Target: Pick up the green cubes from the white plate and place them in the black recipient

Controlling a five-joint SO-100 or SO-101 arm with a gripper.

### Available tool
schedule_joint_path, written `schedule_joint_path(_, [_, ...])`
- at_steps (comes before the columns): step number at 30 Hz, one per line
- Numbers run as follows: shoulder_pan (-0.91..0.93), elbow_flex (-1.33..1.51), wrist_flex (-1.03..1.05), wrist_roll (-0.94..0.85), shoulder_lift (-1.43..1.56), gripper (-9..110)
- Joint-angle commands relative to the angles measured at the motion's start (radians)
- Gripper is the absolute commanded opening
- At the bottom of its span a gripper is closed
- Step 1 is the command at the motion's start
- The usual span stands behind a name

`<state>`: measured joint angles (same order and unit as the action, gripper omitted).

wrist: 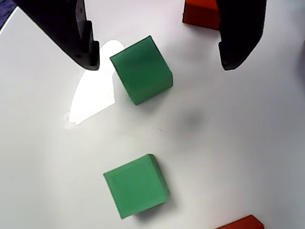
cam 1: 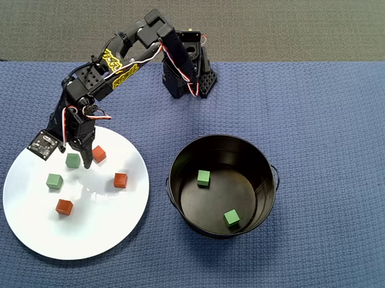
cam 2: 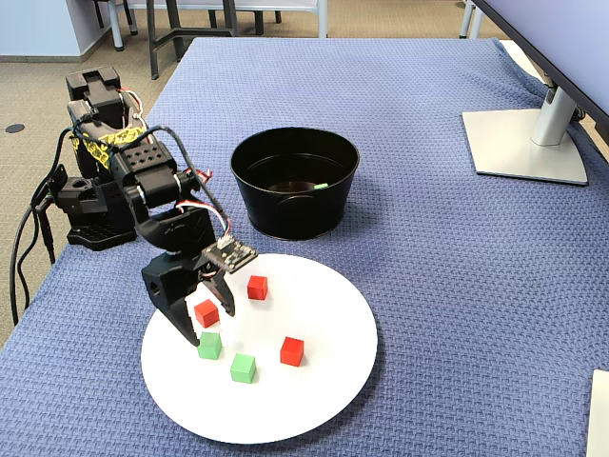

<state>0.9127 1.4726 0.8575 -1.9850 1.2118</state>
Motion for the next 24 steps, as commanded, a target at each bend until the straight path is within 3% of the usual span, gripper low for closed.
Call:
schedule_joint_path(1, [0.011,-0.074,-0.032,-0.015,0.000,26])
schedule_joint_path(24, [0.023,-0.097,-0.074,-0.021,-0.101,26])
